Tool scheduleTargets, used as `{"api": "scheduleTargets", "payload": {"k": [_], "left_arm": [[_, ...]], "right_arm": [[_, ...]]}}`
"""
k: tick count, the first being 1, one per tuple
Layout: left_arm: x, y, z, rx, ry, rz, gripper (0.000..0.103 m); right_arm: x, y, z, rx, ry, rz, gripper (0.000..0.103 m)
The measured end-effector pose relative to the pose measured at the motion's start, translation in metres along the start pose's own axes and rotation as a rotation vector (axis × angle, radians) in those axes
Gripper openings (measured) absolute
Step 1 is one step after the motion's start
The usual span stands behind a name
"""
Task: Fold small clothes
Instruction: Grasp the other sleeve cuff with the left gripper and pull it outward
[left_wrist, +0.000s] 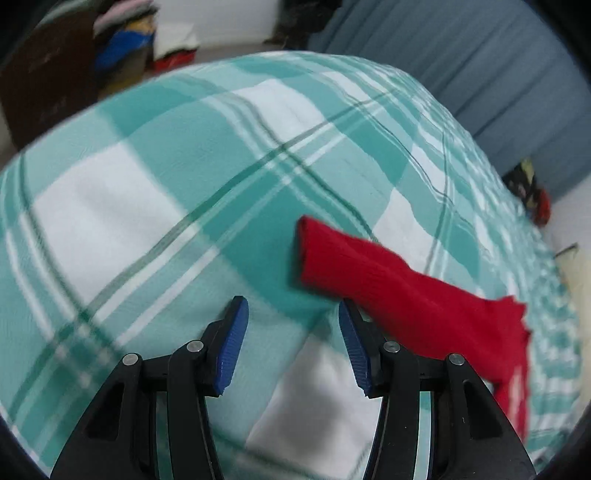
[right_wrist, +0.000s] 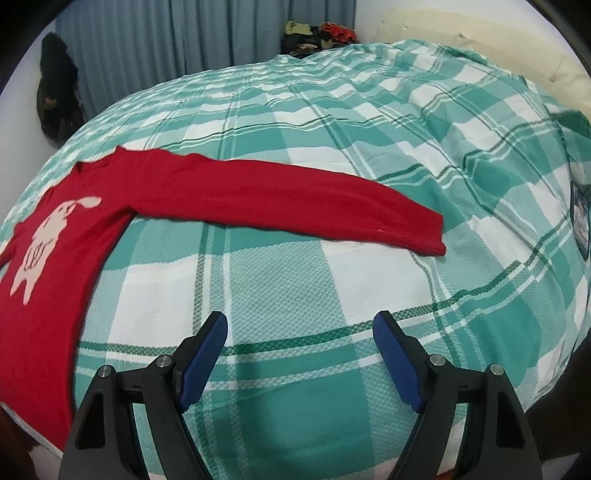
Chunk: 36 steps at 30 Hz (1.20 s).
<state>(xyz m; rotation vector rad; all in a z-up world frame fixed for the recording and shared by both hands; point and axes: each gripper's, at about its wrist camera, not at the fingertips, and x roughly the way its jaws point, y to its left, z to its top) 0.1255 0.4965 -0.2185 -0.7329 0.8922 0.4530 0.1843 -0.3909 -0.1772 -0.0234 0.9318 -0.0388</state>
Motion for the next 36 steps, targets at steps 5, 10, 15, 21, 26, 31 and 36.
{"api": "scheduleTargets", "payload": {"k": [5,10,15,21,26,31,36], "left_arm": [[0.023,-0.013,0.022,-0.009,-0.045,-0.008,0.022],[0.025,-0.034,0.032,0.052,0.04,-0.111,0.003],[0.002,-0.035,0.041,0.046,0.137,-0.023,0.003],[-0.001,-0.019,0.036,0.079,0.134,0.102,0.032],[0.016,-0.005,0.022,-0.006,0.103,-0.048,0.066],[0.025,-0.025,0.014,0.029,0.175,0.031,0.003],[0.005,-0.011,0.01,0.026,0.143,0.278,0.003]], "right_arm": [[0.0,0.009,-0.002,-0.042,0.01,-0.02,0.08],[0.004,0.011,-0.001,-0.045,0.026,-0.029,0.08],[0.007,0.011,-0.002,-0.05,0.035,-0.028,0.08],[0.008,0.007,-0.001,-0.026,0.036,-0.019,0.08],[0.006,0.009,-0.003,-0.032,0.031,-0.02,0.08],[0.008,0.008,-0.002,-0.024,0.041,-0.024,0.08],[0.006,0.006,-0.001,-0.012,0.028,-0.024,0.08]]}}
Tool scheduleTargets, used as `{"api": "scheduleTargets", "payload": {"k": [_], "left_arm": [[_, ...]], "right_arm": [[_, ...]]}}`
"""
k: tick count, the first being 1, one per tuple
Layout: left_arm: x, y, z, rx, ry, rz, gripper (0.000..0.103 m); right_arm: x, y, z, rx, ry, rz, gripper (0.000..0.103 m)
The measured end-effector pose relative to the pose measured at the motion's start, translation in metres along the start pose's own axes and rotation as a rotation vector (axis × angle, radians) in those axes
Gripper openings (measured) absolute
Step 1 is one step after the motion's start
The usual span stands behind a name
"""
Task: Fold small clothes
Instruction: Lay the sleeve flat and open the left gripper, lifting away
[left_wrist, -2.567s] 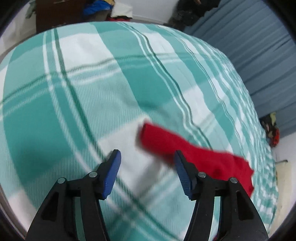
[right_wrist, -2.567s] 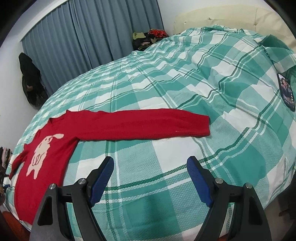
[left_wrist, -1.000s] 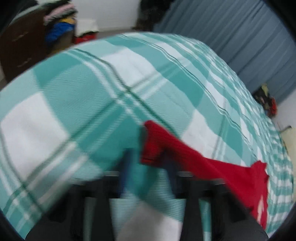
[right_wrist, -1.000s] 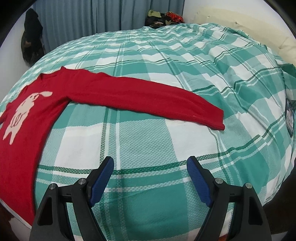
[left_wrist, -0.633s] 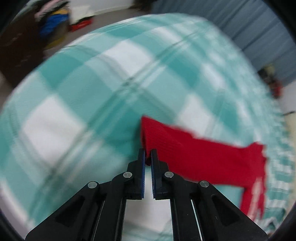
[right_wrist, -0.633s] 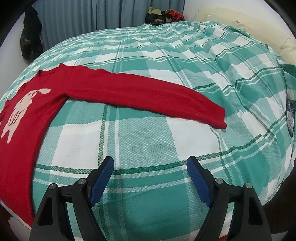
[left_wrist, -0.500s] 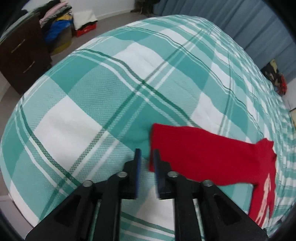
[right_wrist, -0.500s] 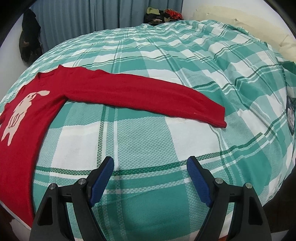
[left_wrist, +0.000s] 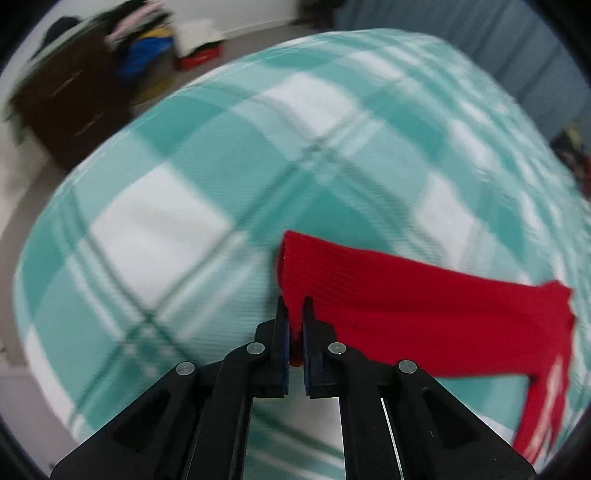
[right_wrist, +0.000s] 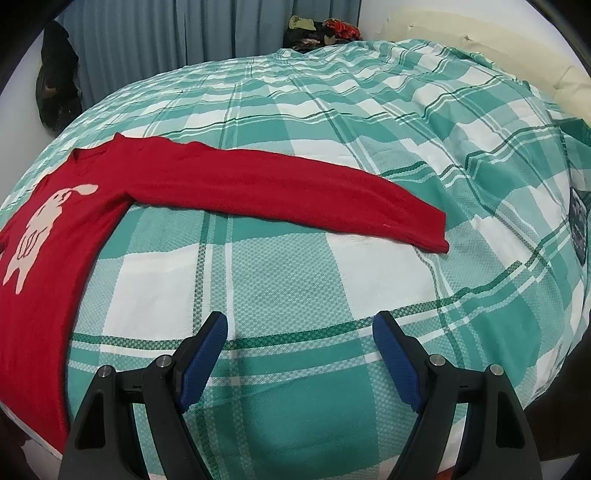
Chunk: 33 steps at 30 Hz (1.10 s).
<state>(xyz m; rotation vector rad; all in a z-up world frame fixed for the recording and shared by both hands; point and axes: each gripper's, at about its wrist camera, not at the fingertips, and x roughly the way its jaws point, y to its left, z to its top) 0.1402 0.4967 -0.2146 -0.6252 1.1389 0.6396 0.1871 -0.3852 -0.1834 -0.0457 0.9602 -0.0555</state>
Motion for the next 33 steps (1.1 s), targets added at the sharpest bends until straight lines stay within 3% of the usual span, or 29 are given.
{"api": "scheduleTargets", "payload": {"k": [3,6,12,14,16,18,22,27,29,33], "left_arm": [[0.013,0.003,-0.003,-0.033,0.008,0.01,0.003],[0.018,-0.012,-0.009,0.028,-0.014,0.1,0.003],[0.025,-0.023,-0.004,0.036,-0.006,0.153,0.01],[0.017,-0.023,-0.007,0.038,-0.021,0.139,0.023],[0.0,-0.012,-0.018,0.013,-0.034,0.143,0.079],[-0.021,-0.002,-0.029,-0.022,-0.093,0.154,0.083],[-0.064,-0.004,-0.076,0.004,-0.141,0.065,0.083],[-0.108,-0.065,-0.149,0.202,-0.172,-0.085,0.083],[-0.125,-0.095,-0.19,0.292,-0.187,-0.15,0.083],[-0.148,-0.165,-0.272,0.461,-0.211,-0.297,0.083]], "right_arm": [[0.006,0.0,0.001,0.01,0.019,0.005,0.08],[0.003,-0.001,-0.001,0.01,0.011,0.006,0.08],[-0.002,-0.015,0.0,0.089,-0.011,0.021,0.08],[-0.001,-0.018,0.0,0.108,-0.01,0.025,0.08],[-0.002,-0.019,0.0,0.111,-0.01,0.03,0.083],[-0.004,-0.018,-0.001,0.107,-0.018,0.014,0.093],[-0.009,-0.008,-0.001,0.055,-0.047,0.01,0.095],[-0.025,0.032,-0.007,-0.124,-0.099,0.029,0.095],[-0.038,0.053,-0.013,-0.157,-0.129,0.086,0.095],[-0.058,0.101,-0.027,-0.167,-0.131,0.3,0.095]]}}
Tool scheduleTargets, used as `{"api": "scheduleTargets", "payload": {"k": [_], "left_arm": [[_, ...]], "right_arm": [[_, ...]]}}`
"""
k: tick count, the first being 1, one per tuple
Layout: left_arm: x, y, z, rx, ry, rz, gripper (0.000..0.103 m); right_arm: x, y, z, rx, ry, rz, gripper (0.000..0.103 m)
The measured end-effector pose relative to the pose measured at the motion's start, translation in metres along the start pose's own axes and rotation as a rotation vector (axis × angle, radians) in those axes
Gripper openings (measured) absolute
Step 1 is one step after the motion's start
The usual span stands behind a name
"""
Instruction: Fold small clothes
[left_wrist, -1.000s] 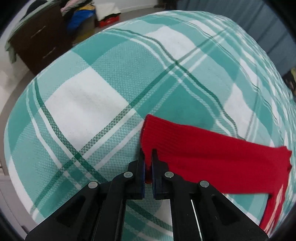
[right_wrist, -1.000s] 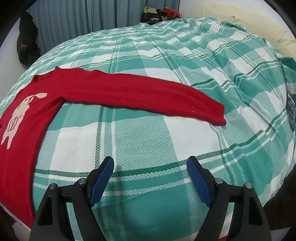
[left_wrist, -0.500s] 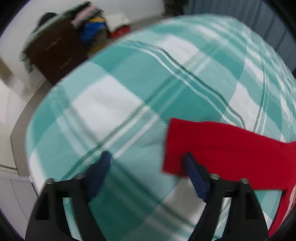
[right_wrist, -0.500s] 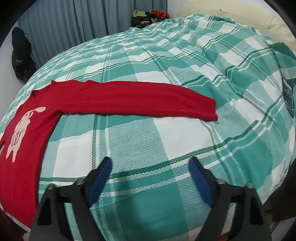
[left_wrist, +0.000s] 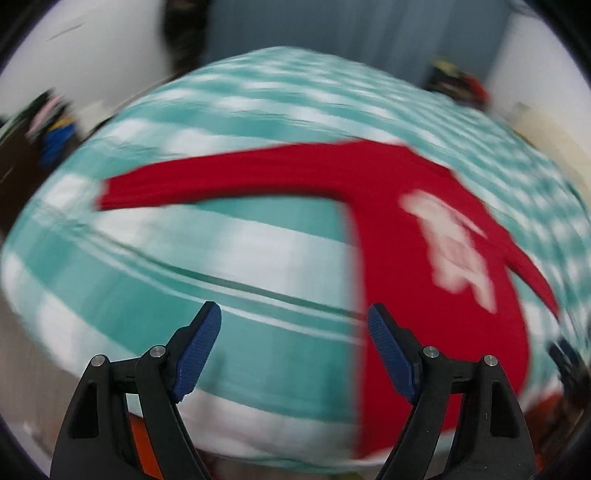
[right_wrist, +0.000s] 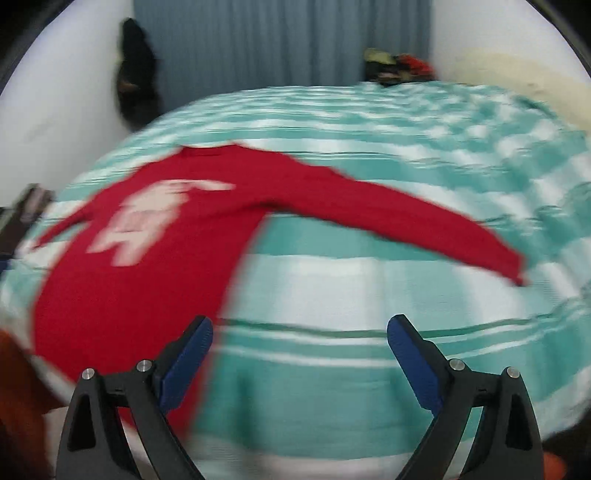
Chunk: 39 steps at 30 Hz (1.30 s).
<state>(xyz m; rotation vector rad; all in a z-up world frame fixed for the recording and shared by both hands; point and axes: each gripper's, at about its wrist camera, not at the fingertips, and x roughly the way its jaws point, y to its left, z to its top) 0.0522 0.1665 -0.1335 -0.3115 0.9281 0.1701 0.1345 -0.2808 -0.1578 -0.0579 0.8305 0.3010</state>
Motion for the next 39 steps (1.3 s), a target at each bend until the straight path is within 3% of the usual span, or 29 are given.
{"api": "scheduleTargets", "payload": {"k": [5,8,10,11,15,20,23,27,31,35,39], "left_arm": [[0.018,-0.074,-0.037,0.165,0.031,-0.04,0.083],[0.047,-0.075,-0.064,0.207,0.127,0.027,0.083],[0.045,-0.073,-0.067,0.226,0.119,0.027,0.086],[0.043,-0.072,-0.065,0.224,0.134,0.044,0.089],[0.047,-0.06,-0.071,0.121,0.196,0.045,0.098],[0.044,-0.059,-0.075,0.113,0.209,0.042,0.099],[0.033,-0.05,-0.079,0.054,0.208,0.028,0.097],[0.009,-0.032,-0.076,-0.071,0.098,0.014,0.094],[-0.001,-0.004,-0.071,-0.181,0.013,0.108,0.094],[0.015,0.03,-0.078,-0.292,0.074,0.147,0.094],[0.023,0.046,-0.088,-0.368,0.106,0.124,0.094]], "right_arm": [[0.006,0.072,-0.007,-0.164,0.02,0.14,0.095],[0.027,0.079,-0.029,-0.221,0.119,0.098,0.095],[0.041,0.07,-0.047,-0.205,0.192,0.077,0.096],[0.04,0.064,-0.053,-0.184,0.181,0.097,0.096],[0.036,0.059,-0.057,-0.166,0.172,0.099,0.097],[0.034,0.061,-0.059,-0.172,0.185,0.085,0.098],[0.023,0.053,-0.051,-0.118,0.193,0.078,0.097],[0.001,0.029,-0.043,-0.017,0.118,0.026,0.097],[-0.01,-0.005,-0.035,0.113,0.043,-0.032,0.097],[0.008,-0.035,-0.044,0.229,0.112,-0.055,0.097],[0.025,-0.058,-0.057,0.363,0.169,-0.017,0.098]]}}
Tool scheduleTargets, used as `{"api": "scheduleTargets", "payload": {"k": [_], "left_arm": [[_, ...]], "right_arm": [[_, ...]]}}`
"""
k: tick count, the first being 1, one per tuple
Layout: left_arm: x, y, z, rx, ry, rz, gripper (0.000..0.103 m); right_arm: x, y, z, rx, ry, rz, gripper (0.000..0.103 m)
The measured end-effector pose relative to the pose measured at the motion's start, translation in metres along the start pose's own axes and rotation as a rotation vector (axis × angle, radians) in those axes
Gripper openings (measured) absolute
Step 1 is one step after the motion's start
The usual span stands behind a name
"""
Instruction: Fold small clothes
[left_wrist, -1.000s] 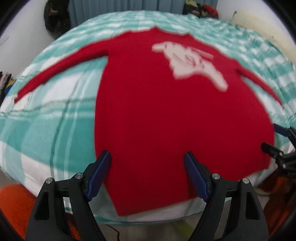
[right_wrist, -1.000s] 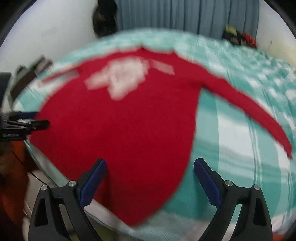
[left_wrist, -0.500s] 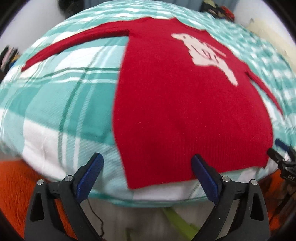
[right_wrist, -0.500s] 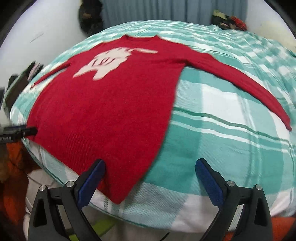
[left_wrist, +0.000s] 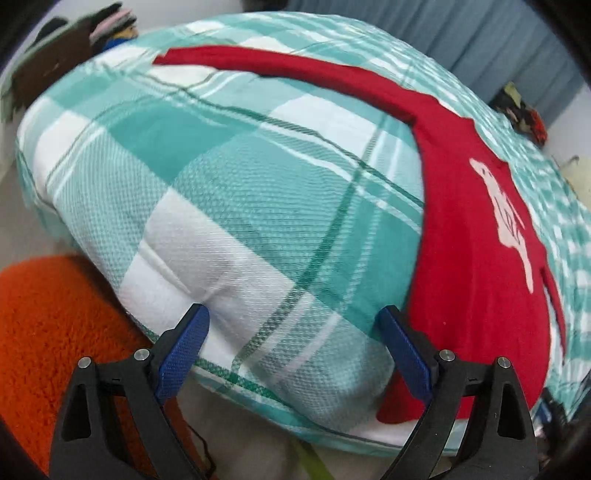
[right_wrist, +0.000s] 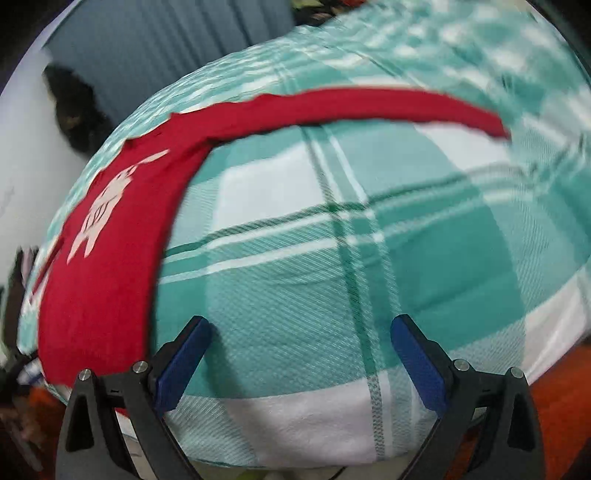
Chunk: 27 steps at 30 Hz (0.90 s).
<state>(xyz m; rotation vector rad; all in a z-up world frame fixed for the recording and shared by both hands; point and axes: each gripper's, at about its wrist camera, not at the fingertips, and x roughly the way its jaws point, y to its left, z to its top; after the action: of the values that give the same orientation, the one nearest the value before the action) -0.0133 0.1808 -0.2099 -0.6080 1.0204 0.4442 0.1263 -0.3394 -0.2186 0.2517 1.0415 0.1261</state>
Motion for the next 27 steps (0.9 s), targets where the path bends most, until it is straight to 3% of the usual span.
{"api": "scheduleTargets", "payload": {"k": [5,27], "left_arm": [[0.0,0.0,-0.004,0.008,0.005,0.007,0.097],[0.01,-0.011,0.003,0.024,0.002,0.019,0.102]], "right_arm": [[0.002,0.004,-0.004,-0.01,-0.015,-0.014,0.103],[0.005,0.004,-0.012,-0.047,-0.044,-0.014,0.103]]}}
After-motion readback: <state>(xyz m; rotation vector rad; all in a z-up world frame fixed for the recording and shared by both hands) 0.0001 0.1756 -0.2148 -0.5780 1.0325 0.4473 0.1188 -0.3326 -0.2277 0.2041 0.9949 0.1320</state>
